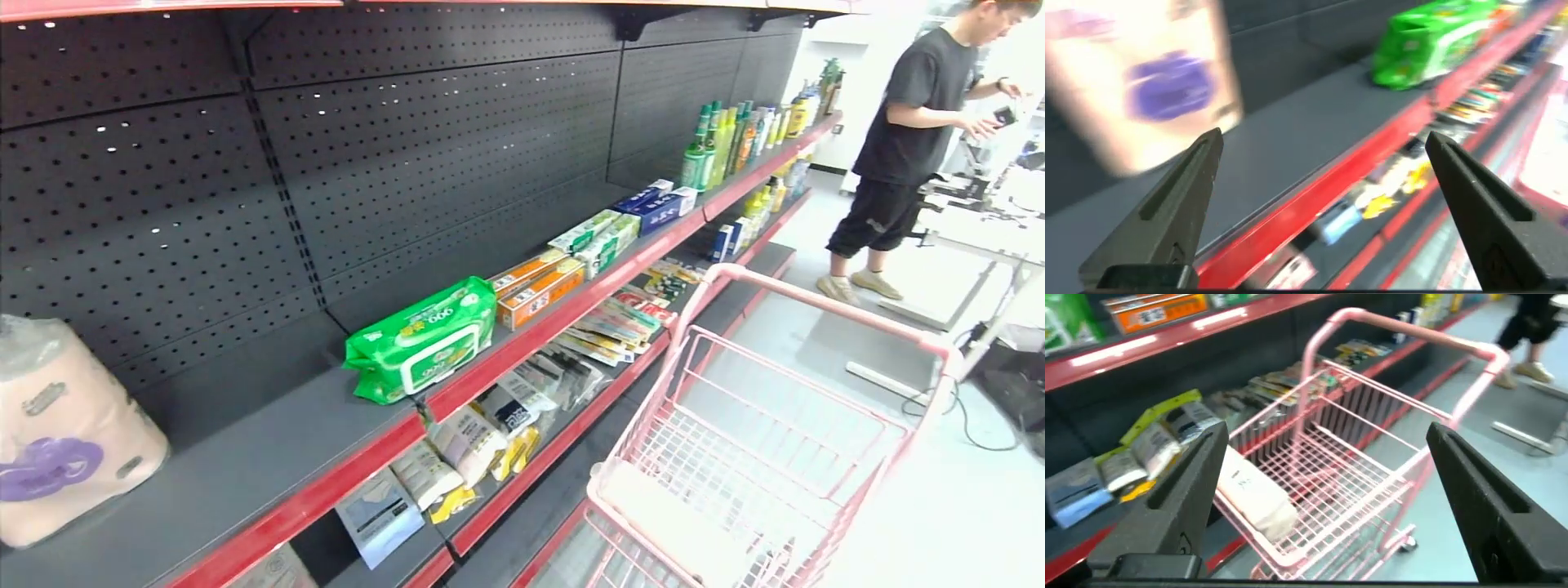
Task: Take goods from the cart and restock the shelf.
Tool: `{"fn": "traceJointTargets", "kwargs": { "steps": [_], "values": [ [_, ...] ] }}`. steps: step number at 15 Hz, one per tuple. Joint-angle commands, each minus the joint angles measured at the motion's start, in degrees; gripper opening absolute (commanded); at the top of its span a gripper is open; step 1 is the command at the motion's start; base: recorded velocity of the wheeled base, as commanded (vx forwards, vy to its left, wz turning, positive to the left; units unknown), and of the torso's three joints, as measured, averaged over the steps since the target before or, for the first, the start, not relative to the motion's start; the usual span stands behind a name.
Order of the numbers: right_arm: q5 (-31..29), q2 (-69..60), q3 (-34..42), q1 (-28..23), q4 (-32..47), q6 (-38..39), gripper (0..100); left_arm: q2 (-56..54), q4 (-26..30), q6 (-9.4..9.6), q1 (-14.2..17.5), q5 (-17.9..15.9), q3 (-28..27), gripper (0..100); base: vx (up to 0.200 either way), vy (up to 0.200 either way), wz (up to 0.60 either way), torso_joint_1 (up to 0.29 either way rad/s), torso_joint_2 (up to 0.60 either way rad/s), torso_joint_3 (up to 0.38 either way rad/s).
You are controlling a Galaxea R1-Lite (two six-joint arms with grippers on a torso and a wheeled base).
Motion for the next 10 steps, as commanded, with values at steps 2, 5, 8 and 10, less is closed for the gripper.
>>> {"fn": "traceJointTargets", "kwargs": {
  "steps": [2,5,8,10],
  "values": [
    [0.02,-0.01,0.00,-0.01,0.04,0.07,100,0.06,-0.01,0.00,0.02,0.03,0.00,100,0.000,0.000,0.00,0.000,0.00,0.000],
    [0.19,1.75,0.00,0.60,-0.05,-0.19,100,0.06,-0.01,0.00,0.02,0.03,0.00,100,0.000,0.000,0.00,0.000,0.00,0.000],
    [0.19,0.08,0.00,0.16,0.04,-0.19,100,0.06,-0.01,0.00,0.02,0.03,0.00,100,0.000,0.000,0.00,0.000,0.00,0.000],
    [0.19,0.08,0.00,0.16,0.04,-0.28,100,0.06,-0.01,0.00,0.02,0.03,0.00,100,0.000,0.000,0.00,0.000,0.00,0.000]
  ]
}}
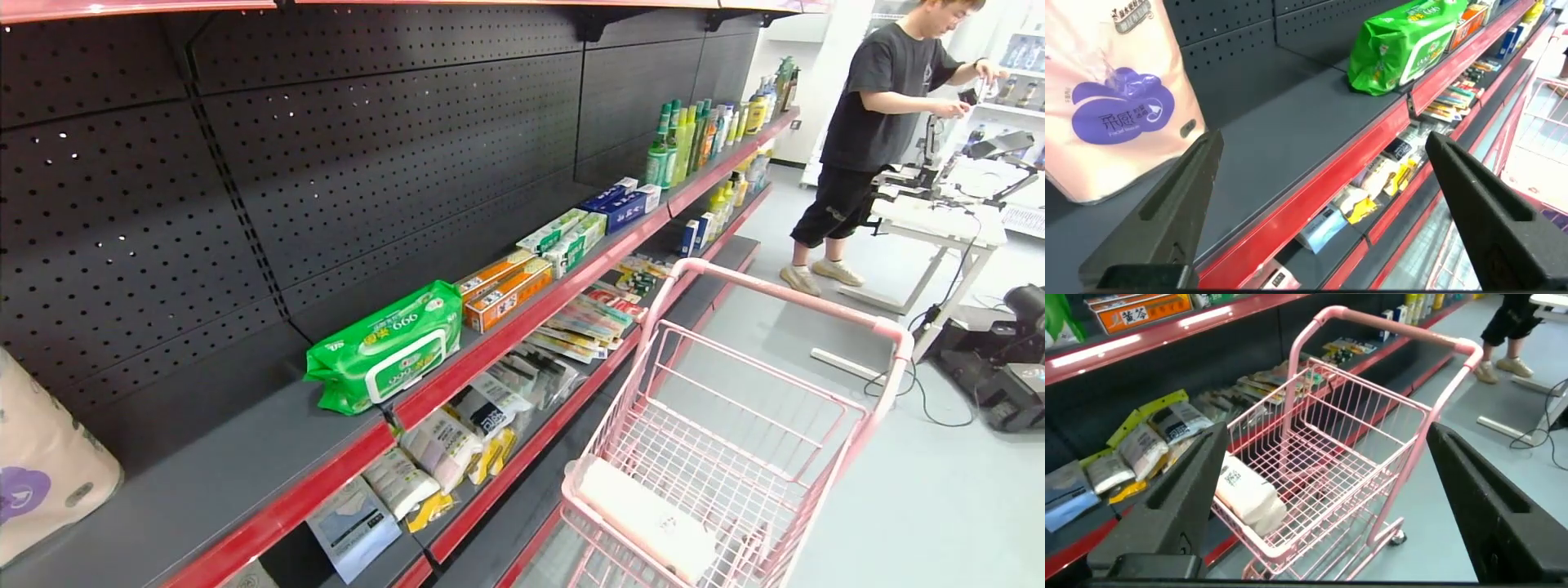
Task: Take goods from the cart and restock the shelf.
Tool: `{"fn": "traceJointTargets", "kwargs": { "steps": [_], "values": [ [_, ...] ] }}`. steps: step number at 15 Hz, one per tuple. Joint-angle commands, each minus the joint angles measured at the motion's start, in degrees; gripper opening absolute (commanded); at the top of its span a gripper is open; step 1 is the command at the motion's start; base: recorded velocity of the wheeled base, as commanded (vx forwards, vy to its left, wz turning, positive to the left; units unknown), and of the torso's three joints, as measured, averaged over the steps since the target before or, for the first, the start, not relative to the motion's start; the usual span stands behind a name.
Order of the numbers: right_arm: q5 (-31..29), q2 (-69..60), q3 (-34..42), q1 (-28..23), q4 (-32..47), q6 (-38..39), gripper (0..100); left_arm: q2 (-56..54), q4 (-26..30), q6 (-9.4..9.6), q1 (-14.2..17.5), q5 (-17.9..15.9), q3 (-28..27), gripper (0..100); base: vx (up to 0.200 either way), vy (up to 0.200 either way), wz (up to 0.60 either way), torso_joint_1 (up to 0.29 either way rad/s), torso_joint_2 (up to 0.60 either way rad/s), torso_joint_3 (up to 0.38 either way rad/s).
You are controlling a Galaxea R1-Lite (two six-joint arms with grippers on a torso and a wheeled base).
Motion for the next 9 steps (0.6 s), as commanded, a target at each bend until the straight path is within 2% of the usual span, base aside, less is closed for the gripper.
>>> {"fn": "traceJointTargets", "kwargs": {
  "steps": [1,3,6,9],
  "values": [
    [0.01,-0.12,0.00,-0.01,0.01,0.03,100,0.06,-0.01,0.00,0.02,0.03,0.00,100,0.000,0.000,0.00,0.000,0.00,0.000],
    [-0.08,-0.12,0.00,-0.01,0.01,0.12,100,0.06,-0.01,0.00,0.02,0.03,0.00,100,0.000,0.000,0.00,0.000,0.00,0.000],
    [-0.08,-0.12,0.00,-0.01,0.01,-0.06,100,0.06,-0.01,0.00,0.02,0.03,0.00,100,0.000,0.000,0.60,0.002,0.00,0.002],
    [0.01,-0.12,0.00,-0.01,0.01,-0.06,100,0.06,-0.01,0.00,0.02,0.03,0.00,100,0.000,0.000,0.00,0.000,0.00,0.000]
  ]
}}
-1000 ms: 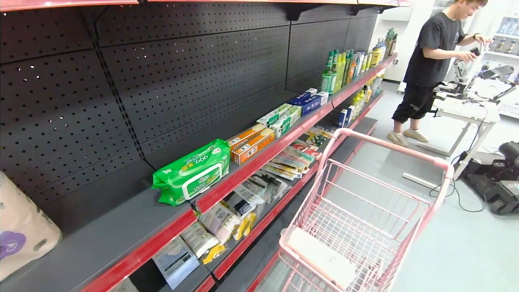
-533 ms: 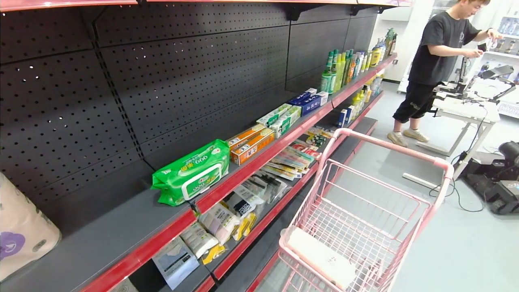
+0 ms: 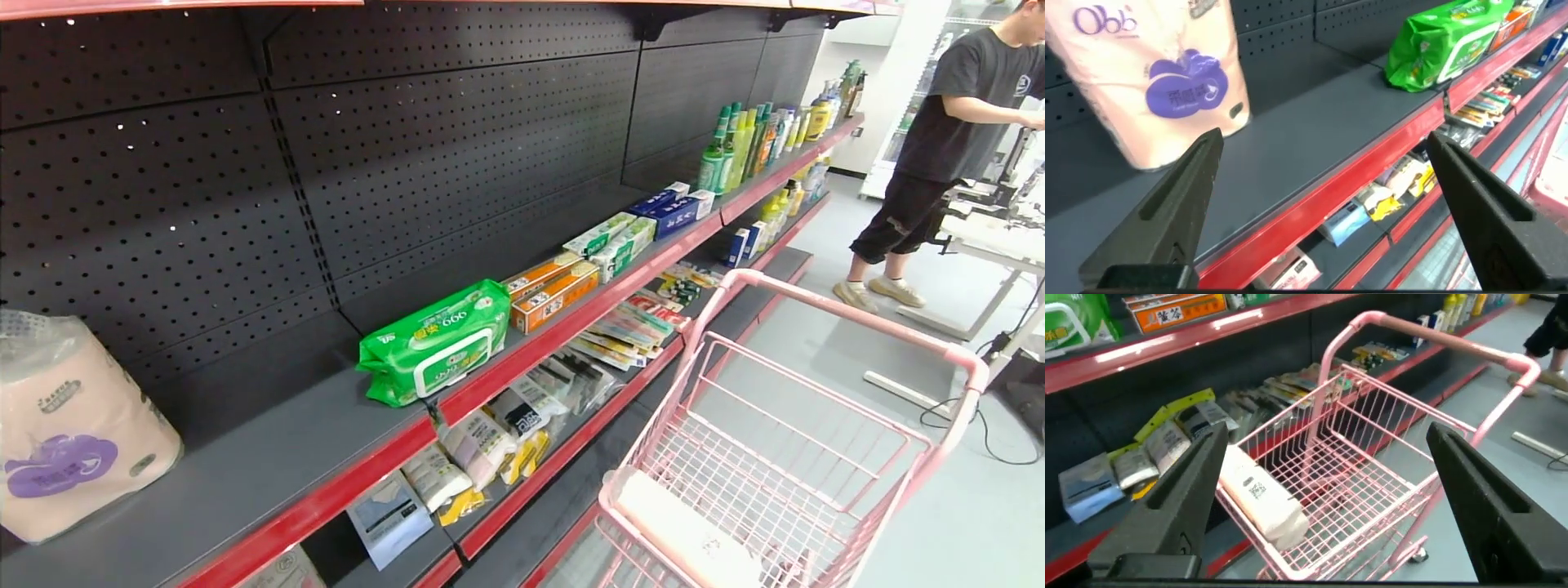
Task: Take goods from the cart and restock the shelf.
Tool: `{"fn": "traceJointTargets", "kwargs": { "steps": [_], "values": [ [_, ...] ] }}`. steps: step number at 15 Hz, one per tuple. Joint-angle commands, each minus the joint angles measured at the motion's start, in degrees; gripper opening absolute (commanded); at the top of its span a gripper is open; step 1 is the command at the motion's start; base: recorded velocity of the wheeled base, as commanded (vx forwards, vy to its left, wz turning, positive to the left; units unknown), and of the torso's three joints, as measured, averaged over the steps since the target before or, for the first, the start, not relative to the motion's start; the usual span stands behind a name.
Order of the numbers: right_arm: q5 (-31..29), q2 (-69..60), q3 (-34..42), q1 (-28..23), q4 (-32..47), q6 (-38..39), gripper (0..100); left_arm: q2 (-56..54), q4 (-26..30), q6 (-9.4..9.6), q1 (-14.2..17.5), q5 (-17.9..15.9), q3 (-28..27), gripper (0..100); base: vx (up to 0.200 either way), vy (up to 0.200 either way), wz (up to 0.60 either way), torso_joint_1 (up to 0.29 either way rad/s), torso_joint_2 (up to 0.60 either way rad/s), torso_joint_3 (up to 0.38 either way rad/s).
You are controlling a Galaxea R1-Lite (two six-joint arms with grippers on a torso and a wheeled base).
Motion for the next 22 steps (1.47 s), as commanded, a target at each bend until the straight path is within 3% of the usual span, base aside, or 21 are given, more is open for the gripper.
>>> {"fn": "traceJointTargets", "kwargs": {
  "steps": [1,2,3,4,5,6,7,9,11,13,15,22],
  "values": [
    [0.09,0.94,0.00,0.39,-0.05,-0.30,100,0.06,0.04,0.02,-0.04,0.02,0.00,100,0.000,0.000,0.00,0.000,0.00,0.000],
    [1.05,1.55,0.00,0.57,-0.05,-1.44,100,0.06,0.04,0.02,0.04,0.02,0.00,100,0.000,0.000,0.00,0.000,0.00,0.000],
    [5.80,5.59,-4.57,0.83,-0.49,-1.53,100,0.06,0.04,0.02,0.04,0.02,0.00,100,0.000,0.000,0.00,0.000,0.00,0.000],
    [8.17,19.92,-15.38,0.65,-0.49,1.55,100,0.06,0.04,0.02,0.04,0.02,0.00,100,0.000,0.000,0.00,0.000,0.00,0.000],
    [8.08,25.37,-19.95,0.65,-0.49,4.45,100,0.06,0.04,0.02,0.04,0.02,0.00,100,0.000,0.000,0.00,0.000,0.00,0.000],
    [7.73,40.13,-32.08,0.48,-0.22,11.74,100,0.06,0.04,0.02,0.04,0.02,0.00,100,0.000,0.000,0.00,0.000,0.00,0.000],
    [4.92,52.88,-35.68,-0.84,-0.40,11.04,100,0.06,0.04,0.02,0.04,0.02,0.00,100,0.000,0.000,0.00,0.000,0.00,0.000],
    [4.39,69.05,-37.00,-2.42,-3.12,7.70,100,0.06,0.04,0.02,0.04,0.02,0.00,100,0.000,0.000,0.00,0.000,0.00,0.000],
    [4.74,79.07,-37.27,-3.04,-3.65,-2.14,100,0.06,0.04,0.02,-0.04,0.02,0.00,100,0.000,0.000,0.00,0.000,0.00,0.000],
    [6.06,90.23,-32.26,-2.69,-3.83,-14.80,100,0.06,0.04,0.02,0.04,0.02,0.00,100,0.000,0.000,0.00,0.000,0.00,0.000],
    [6.24,96.74,-32.34,-2.07,-4.09,-21.57,100,0.06,0.04,0.02,0.04,0.02,0.00,100,0.000,0.000,0.00,0.000,0.00,0.000],
    [5.71,109.74,-37.18,8.92,-4.62,-24.47,100,0.06,0.04,0.02,0.04,0.02,0.00,100,0.000,0.000,0.00,0.000,0.00,0.000]
  ]
}}
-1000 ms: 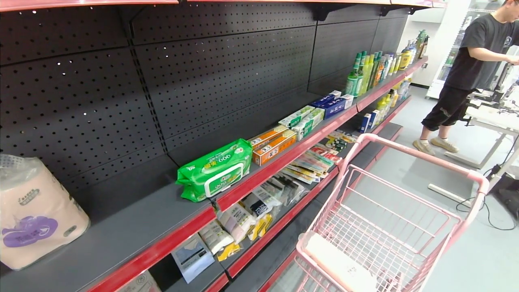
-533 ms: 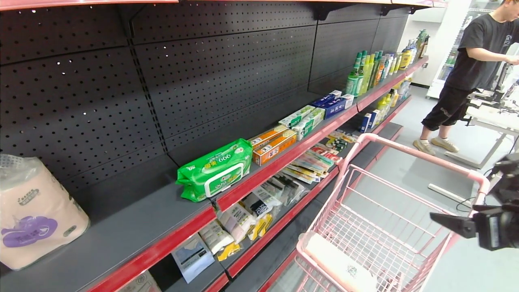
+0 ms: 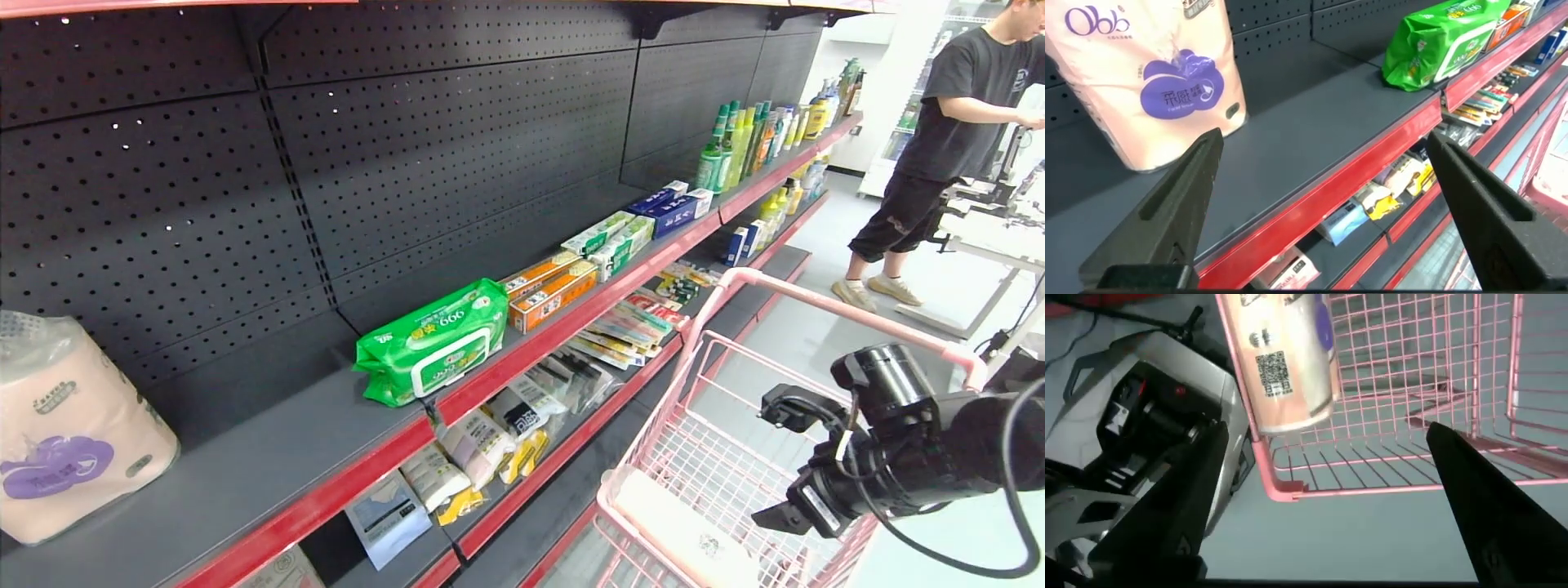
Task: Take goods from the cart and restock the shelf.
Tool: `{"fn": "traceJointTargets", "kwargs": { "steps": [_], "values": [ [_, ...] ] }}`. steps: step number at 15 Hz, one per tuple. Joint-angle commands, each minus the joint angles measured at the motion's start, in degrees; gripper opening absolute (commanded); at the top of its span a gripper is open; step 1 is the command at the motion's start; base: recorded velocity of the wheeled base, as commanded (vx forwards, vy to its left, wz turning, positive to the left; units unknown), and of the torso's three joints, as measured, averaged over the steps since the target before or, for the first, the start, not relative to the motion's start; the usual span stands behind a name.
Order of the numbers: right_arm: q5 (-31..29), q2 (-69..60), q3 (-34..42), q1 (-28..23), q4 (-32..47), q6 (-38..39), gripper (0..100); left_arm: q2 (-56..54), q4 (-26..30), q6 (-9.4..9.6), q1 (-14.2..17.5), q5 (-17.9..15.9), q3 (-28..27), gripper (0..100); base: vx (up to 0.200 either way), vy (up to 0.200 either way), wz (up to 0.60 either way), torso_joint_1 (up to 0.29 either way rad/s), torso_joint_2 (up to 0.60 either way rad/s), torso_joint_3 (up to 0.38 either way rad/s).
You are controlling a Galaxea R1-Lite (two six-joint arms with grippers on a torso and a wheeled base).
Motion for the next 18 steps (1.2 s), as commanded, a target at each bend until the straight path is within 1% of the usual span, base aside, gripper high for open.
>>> {"fn": "traceJointTargets", "kwargs": {
  "steps": [1,3,7,12,18],
  "values": [
    [-0.44,5.47,-1.59,2.67,0.03,-0.10,100,0.06,-0.01,0.02,0.02,0.02,0.00,100,0.000,0.000,0.00,0.000,0.00,0.000],
    [-1.50,6.70,-2.82,4.52,0.03,-0.01,100,0.06,-0.01,0.02,0.02,0.02,0.00,100,0.000,0.000,0.00,-0.038,0.05,0.045],
    [-1.50,7.84,-3.44,7.42,0.03,0.34,100,0.06,-0.01,0.02,0.02,0.02,0.00,100,0.000,0.000,0.00,-0.152,0.33,0.176],
    [-1.59,9.86,-7.30,11.28,0.03,0.34,100,0.06,-0.01,0.02,0.02,0.02,0.00,100,0.000,0.000,0.00,-0.149,0.33,0.177],
    [-1.76,11.09,-10.38,11.72,0.12,-0.10,100,0.06,-0.01,0.02,0.02,0.02,0.00,100,0.000,0.000,0.00,-0.157,0.35,0.197]
  ]
}}
